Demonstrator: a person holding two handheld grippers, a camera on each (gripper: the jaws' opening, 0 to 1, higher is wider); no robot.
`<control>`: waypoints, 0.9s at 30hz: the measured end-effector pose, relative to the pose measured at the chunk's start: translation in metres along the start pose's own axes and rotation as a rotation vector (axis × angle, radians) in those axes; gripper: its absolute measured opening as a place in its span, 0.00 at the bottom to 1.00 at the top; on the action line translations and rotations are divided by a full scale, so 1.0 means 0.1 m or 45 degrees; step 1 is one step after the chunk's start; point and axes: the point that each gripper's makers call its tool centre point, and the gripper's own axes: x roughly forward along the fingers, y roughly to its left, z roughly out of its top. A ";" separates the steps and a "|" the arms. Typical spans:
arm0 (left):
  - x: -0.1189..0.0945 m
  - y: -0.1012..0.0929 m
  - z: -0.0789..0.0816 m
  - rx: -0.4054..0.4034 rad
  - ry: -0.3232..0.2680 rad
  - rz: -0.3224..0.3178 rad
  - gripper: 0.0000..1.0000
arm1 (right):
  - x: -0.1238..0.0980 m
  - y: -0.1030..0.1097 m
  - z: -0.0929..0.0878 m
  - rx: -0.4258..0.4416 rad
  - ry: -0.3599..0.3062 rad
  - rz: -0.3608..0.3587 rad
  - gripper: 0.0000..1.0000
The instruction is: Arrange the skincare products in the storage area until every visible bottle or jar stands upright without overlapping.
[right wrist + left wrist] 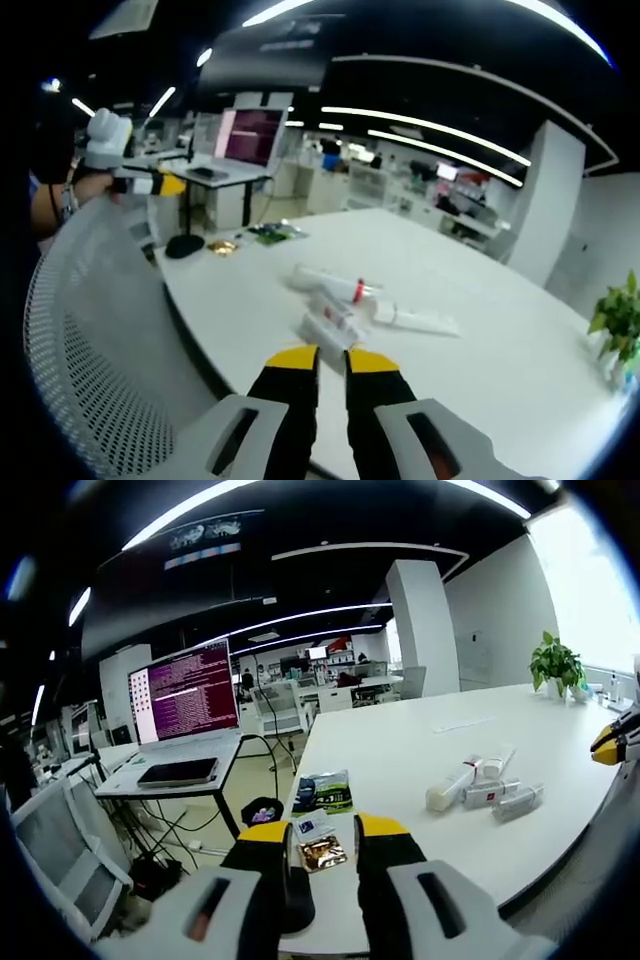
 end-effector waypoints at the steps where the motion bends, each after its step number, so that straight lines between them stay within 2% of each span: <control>1: 0.00 0.00 0.01 -0.009 -0.008 -0.002 0.23 | -0.01 0.00 0.02 0.007 -0.017 -0.002 0.07; 6: -0.01 -0.01 0.06 -0.059 -0.053 -0.027 0.30 | -0.04 -0.04 0.13 0.036 -0.098 -0.019 0.16; 11: -0.03 0.01 0.17 -0.149 -0.129 -0.052 0.41 | -0.05 -0.12 0.19 0.134 -0.159 -0.020 0.21; 14: -0.02 -0.02 0.23 -0.178 -0.154 -0.071 0.46 | -0.06 -0.14 0.21 0.147 -0.179 -0.024 0.22; 17: -0.02 -0.02 0.30 -0.160 -0.127 -0.059 0.43 | -0.07 -0.14 0.24 0.097 -0.194 -0.029 0.23; 20: -0.03 -0.03 0.45 -0.089 -0.176 -0.052 0.40 | -0.06 -0.16 0.23 0.122 -0.195 -0.025 0.24; 24: -0.04 -0.06 0.60 -0.107 -0.225 -0.077 0.40 | -0.04 -0.22 0.20 0.168 -0.180 -0.029 0.24; 27: -0.02 -0.09 0.61 -0.152 -0.213 -0.092 0.40 | -0.04 -0.21 0.20 0.177 -0.181 -0.022 0.24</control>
